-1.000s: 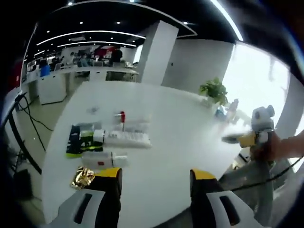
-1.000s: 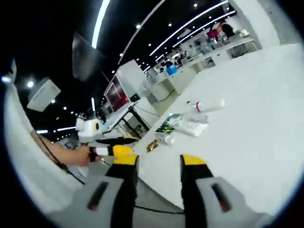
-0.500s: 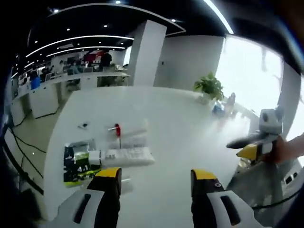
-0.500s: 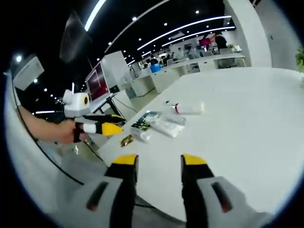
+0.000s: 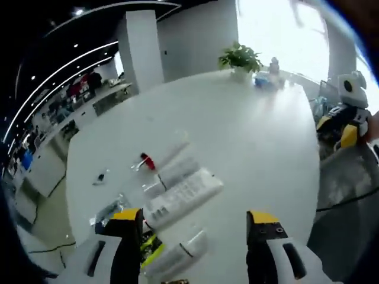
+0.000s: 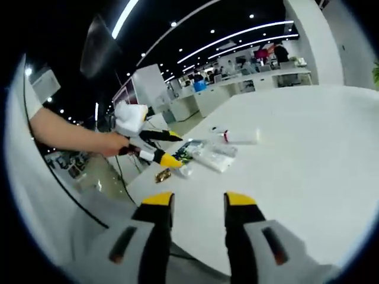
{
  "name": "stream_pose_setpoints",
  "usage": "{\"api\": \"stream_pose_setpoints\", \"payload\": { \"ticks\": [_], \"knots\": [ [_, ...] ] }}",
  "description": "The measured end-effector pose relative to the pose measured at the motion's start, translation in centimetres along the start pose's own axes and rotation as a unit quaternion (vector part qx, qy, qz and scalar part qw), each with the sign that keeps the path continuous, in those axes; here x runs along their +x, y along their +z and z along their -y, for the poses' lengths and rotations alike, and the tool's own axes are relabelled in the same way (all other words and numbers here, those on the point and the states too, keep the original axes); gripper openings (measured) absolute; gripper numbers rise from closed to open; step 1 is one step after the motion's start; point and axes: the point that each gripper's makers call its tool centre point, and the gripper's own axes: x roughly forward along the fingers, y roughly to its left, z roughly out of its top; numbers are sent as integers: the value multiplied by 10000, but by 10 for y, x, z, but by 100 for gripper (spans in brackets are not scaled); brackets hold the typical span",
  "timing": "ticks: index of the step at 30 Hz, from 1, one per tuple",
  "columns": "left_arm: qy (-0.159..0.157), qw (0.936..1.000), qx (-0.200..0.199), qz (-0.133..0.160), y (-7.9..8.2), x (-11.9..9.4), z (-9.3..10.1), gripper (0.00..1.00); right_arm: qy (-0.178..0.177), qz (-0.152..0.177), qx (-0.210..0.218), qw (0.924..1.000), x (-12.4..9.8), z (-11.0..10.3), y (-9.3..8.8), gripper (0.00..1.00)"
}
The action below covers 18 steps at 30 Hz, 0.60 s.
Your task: Arrange the skincare products in the storage area until every visible bottle or jar stands upright without overlapping.
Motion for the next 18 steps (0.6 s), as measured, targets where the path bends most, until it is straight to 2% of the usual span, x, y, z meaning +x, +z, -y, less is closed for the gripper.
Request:
{"api": "stream_pose_setpoints", "payload": {
  "ticks": [1,3,6,10,12,13,16,18],
  "knots": [
    [-51,10000,48,-30,1,2,-1,70,-9,7,0,10000,0,0,0,35],
    [-178,9989,340,-284,0,14,-11,70,-17,10,6,10000,1,0,1,35],
    [-561,9948,540,-653,-5,26,-14,65,-73,-27,-60,10000,1,2,0,35],
    [-802,9871,1004,-957,-10,37,-18,58,-126,-69,-26,9999,3,5,-1,35],
    [-849,9857,1053,-1001,-11,38,-18,57,-145,-74,39,9999,2,8,-2,35],
    [-1008,9813,1291,-1014,-11,46,-19,57,-152,-74,55,9998,2,8,-2,35],
    [-1102,9775,1352,-1183,-16,54,-23,54,-240,-44,148,9996,1,12,-1,35],
    [-1246,9658,1779,-1419,-23,59,-23,51,-273,-49,187,9994,1,14,-2,35]
  ]
}}
